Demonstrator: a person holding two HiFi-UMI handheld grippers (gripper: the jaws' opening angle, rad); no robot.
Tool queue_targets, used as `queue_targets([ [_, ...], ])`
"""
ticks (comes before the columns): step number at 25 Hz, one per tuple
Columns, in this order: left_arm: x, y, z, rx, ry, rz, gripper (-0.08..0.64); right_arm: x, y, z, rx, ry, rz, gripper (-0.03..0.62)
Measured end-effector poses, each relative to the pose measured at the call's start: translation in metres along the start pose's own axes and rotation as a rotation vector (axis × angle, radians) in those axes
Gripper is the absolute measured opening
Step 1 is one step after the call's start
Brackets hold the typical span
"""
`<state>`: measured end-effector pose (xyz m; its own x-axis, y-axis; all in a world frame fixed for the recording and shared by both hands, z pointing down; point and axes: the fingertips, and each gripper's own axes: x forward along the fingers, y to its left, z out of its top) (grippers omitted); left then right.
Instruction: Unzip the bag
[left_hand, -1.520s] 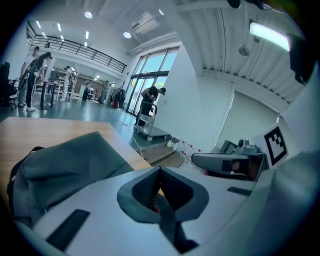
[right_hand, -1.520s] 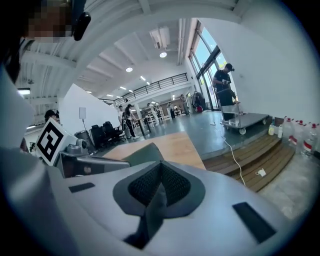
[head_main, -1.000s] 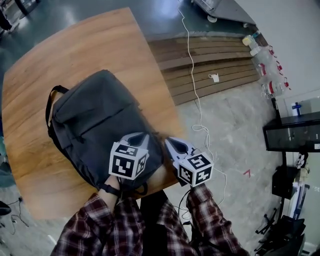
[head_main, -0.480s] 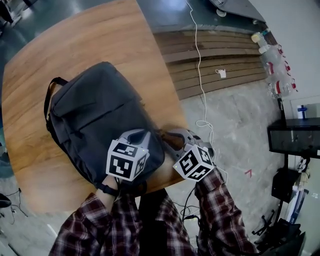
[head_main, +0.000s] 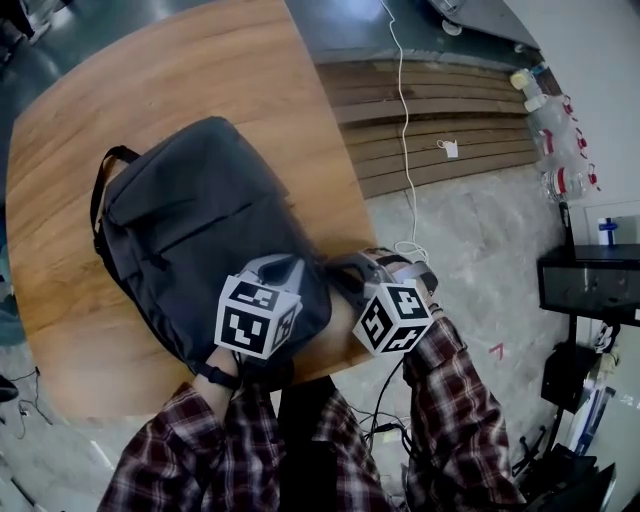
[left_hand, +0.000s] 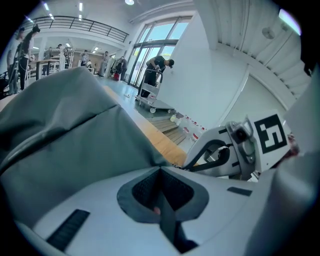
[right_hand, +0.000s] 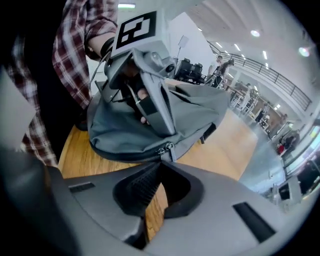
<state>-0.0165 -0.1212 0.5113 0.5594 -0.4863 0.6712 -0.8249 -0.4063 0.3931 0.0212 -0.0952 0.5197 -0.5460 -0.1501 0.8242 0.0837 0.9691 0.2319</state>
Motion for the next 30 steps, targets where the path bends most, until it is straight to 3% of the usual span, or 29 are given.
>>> queue_targets([
  [6, 0.006, 0.003, 0.005, -0.016, -0.008, 0.015, 0.009, -0.002, -0.01, -0.002, 0.079, 0.02, 0.024, 0.011],
  [14, 0.015, 0.006, 0.002, -0.027, 0.012, 0.008, 0.009, -0.002, 0.008, -0.013, 0.257, 0.049, 0.125, 0.011],
  [23, 0.021, 0.011, 0.01, -0.034, -0.002, 0.042, 0.009, -0.023, 0.06, -0.024, 0.401, 0.095, 0.086, 0.011],
  [26, 0.022, 0.013, 0.014, -0.038, -0.012, 0.058, 0.009, -0.025, 0.084, -0.011, 0.504, 0.04, 0.082, 0.011],
  [30, 0.021, 0.015, 0.019, -0.043, -0.04, 0.061, 0.009, -0.025, 0.082, -0.005, 0.588, 0.004, -0.024, 0.009],
])
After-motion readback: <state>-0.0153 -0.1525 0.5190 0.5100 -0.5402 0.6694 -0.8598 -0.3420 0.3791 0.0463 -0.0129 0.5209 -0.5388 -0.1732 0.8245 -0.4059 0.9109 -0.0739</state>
